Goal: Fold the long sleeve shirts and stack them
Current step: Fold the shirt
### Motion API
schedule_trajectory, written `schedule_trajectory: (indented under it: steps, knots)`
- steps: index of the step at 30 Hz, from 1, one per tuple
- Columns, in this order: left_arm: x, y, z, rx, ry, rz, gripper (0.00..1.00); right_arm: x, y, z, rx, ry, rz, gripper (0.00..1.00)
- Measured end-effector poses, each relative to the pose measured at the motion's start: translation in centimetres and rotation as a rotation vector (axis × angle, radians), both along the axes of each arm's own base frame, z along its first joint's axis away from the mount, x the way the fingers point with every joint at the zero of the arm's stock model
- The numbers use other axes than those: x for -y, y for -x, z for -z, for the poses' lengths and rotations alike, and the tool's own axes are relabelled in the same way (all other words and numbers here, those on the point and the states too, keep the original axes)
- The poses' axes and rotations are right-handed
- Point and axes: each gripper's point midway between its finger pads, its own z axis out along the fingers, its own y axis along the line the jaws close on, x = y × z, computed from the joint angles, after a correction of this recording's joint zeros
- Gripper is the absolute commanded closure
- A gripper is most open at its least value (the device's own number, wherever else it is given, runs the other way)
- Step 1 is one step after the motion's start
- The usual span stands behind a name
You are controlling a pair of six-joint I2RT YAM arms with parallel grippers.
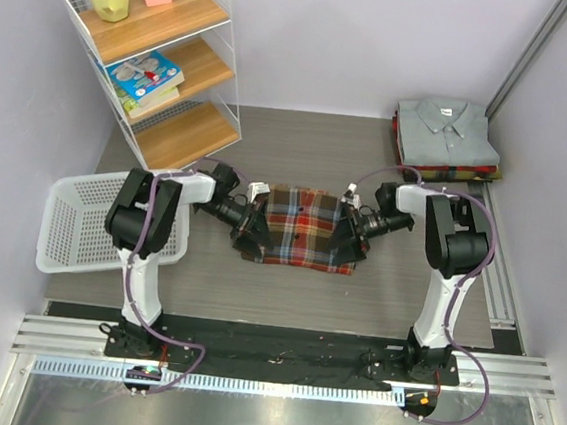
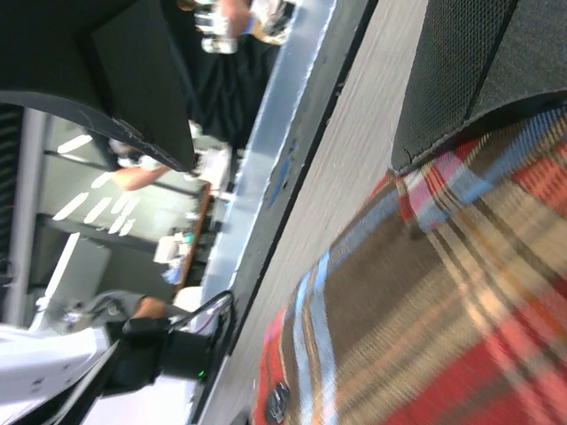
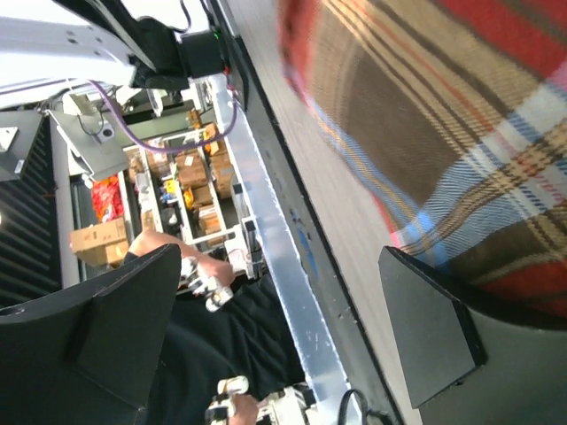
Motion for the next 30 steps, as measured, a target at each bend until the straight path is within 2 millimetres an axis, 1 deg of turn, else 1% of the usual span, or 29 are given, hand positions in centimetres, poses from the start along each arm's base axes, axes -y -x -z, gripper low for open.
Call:
schedule_trajectory:
  steps: [2,4,6,9,11,13,14,15,16,17,19,20,21,23,24,26,27,28,30]
  knots:
    - [-0.3,0.3,-0.7,0.040,-0.014,0.013,0.06,0.3,-1.1,-1.2,0.016,0.002,0.009,0.00]
    - [-0.1,0.2,-2.1,0.076,-0.018,0.020,0.06,0.3,-3.3,-3.1,0.083,-0.006,0.021,0.00]
    - [0.5,-0.8,-3.9,0.142,-0.002,0.018,0.06,0.1,-5.6,-4.8,0.159,-0.016,0.037,0.00]
    - [2.5,-3.5,-6.6,0.256,0.027,-0.004,0.06,-0.3,-9.0,-6.6,0.263,-0.026,0.079,0.01]
    - [4.1,-6.1,-8.1,0.321,0.047,-0.032,0.07,-0.5,-11.0,-7.0,0.305,-0.013,0.103,0.03]
    - [5.7,-8.8,-8.8,0.366,0.067,-0.063,0.07,-0.7,-12.9,-6.7,0.331,-0.001,0.121,0.05]
    - [6.4,-10.3,-8.6,0.385,0.073,-0.086,0.07,-0.8,-13.7,-6.1,0.334,0.009,0.128,0.05]
    - [7.0,-11.8,-8.1,0.395,0.073,-0.114,0.08,-0.8,-14.3,-5.5,0.333,0.020,0.133,0.06]
    - [7.3,-13.1,-7.0,0.388,0.065,-0.148,0.08,-0.7,-14.9,-4.2,0.328,0.041,0.138,0.07]
    - [7.3,-13.9,-5.9,0.373,0.054,-0.173,0.08,-0.6,-15.2,-3.0,0.315,0.062,0.142,0.09]
    - [6.8,-15.5,-2.7,0.317,0.010,-0.238,0.08,0.0,-15.6,0.1,0.281,0.125,0.148,0.10]
    - [6.2,-15.9,-0.8,0.282,-0.019,-0.271,0.08,0.2,-15.6,1.1,0.260,0.140,0.150,0.11]
    - [5.5,-15.8,0.4,0.236,-0.025,-0.291,0.08,0.1,-15.6,1.4,0.230,0.124,0.153,0.11]
    - [4.6,-15.7,0.2,0.216,-0.003,-0.309,0.09,0.2,-16.0,1.3,0.233,0.135,0.156,0.12]
    - [4.3,-15.3,0.1,0.224,-0.005,-0.318,0.10,0.2,-16.4,1.4,0.245,0.150,0.156,0.13]
    - [3.9,-13.5,0.3,0.211,-0.010,-0.317,0.10,-0.2,-17.3,1.4,0.272,0.166,0.150,0.13]
    - [4.0,-12.3,0.4,0.206,-0.012,-0.307,0.09,-0.5,-17.9,1.4,0.289,0.172,0.145,0.13]
    - [4.3,-11.1,0.3,0.200,-0.013,-0.289,0.09,-0.9,-18.4,1.4,0.304,0.177,0.140,0.14]
    - [6.0,-7.8,0.1,0.199,-0.016,-0.220,0.08,-2.0,-19.2,1.2,0.352,0.195,0.120,0.14]
